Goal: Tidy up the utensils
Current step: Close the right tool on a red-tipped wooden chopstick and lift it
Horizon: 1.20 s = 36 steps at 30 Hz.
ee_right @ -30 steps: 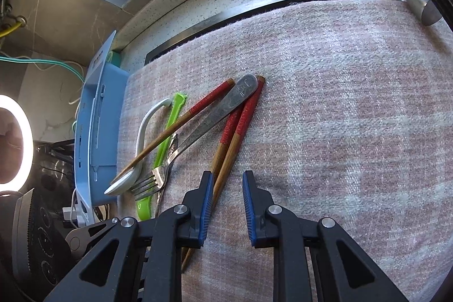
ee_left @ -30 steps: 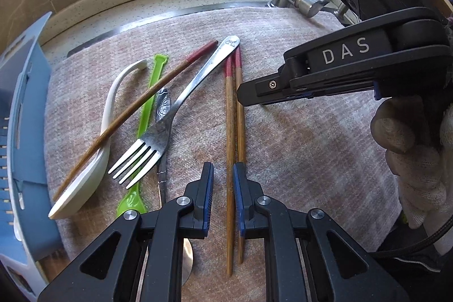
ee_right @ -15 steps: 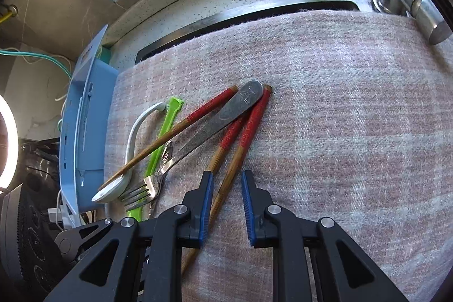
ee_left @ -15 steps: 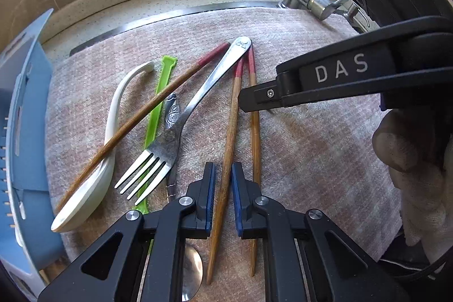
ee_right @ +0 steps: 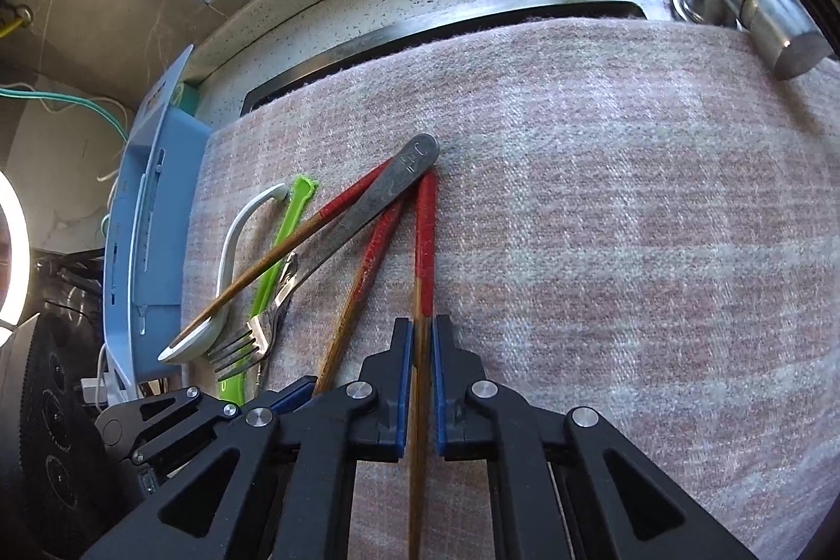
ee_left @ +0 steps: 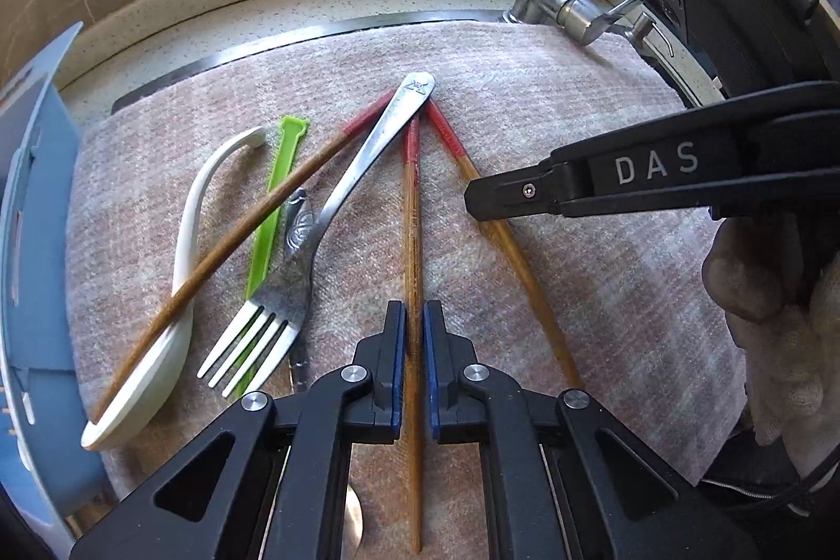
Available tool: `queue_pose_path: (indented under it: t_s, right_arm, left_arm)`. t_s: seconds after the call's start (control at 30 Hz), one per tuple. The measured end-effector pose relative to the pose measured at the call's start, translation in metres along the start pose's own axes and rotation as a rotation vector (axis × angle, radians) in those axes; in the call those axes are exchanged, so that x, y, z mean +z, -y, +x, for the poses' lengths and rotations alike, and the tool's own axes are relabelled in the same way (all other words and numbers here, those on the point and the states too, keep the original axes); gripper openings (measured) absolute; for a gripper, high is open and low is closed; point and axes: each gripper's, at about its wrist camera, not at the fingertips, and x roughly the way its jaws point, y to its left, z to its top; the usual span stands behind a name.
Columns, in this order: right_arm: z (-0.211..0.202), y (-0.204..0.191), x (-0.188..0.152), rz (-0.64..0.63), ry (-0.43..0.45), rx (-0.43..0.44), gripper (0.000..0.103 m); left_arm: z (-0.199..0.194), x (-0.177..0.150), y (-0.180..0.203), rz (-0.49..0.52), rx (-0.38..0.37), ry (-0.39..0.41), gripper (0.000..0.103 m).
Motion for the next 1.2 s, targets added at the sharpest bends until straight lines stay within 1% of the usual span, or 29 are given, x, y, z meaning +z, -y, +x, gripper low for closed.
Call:
queue_pose_path:
  t_s: [0.13,0.27,0.33,0.4,0.47,0.57,0.63,0.7,0.83,0.9,1.07,1.2]
  right_arm:
    - [-0.008,0.013,-0.012,0.009,0.015,0.021,0.007]
    - [-0.016,0.029,-0.026,0.047,0.026,0.057,0.007]
    - [-0.020,0.038,-0.033,0.064,0.032,0.072,0.007]
    - [-0.023,0.044,-0.039,0.082,0.035,0.083,0.007]
    - [-0.028,0.051,-0.044,0.108,0.037,0.093,0.007]
    - [-0.034,0.057,-0.044,0.126,0.050,0.088,0.007]
    - [-0.038,0.059,-0.042,0.130,0.063,0.085,0.006]
    - [-0.041,0.062,-0.042,0.135,0.070,0.089,0.006]
    - [-0.050,0.062,-0.041,0.132,0.082,0.104,0.006]
    - [-0.057,0.056,-0.039,0.116,0.096,0.111,0.006]
    - [-0.074,0.032,-0.031,0.066,0.133,0.140,0.007]
    - [-0.083,0.004,-0.022,0.010,0.151,0.177,0.007]
  left_arm:
    - [-0.004,-0.018,0.002,-0.046,-0.038,0.007,0.006]
    - [-0.013,-0.040,0.008,-0.075,-0.036,0.013,0.006]
    - [-0.015,-0.047,0.011,-0.083,-0.028,0.015,0.006]
    - [-0.017,-0.052,0.011,-0.102,-0.039,0.018,0.006]
    - [-0.017,-0.054,0.007,-0.142,-0.083,0.022,0.006]
    - [-0.020,-0.052,0.001,-0.215,-0.188,0.031,0.006]
    - [-0.022,-0.049,0.000,-0.240,-0.251,0.043,0.006]
    - [-0.022,-0.043,0.004,-0.239,-0.282,0.050,0.006]
    - [-0.022,-0.026,0.017,-0.206,-0.267,0.072,0.006]
    - [-0.032,-0.025,0.015,-0.205,-0.265,0.098,0.006]
    - [-0.063,-0.023,-0.001,-0.214,-0.218,0.169,0.006]
    - [-0.091,-0.030,-0.029,-0.252,-0.167,0.230,0.006]
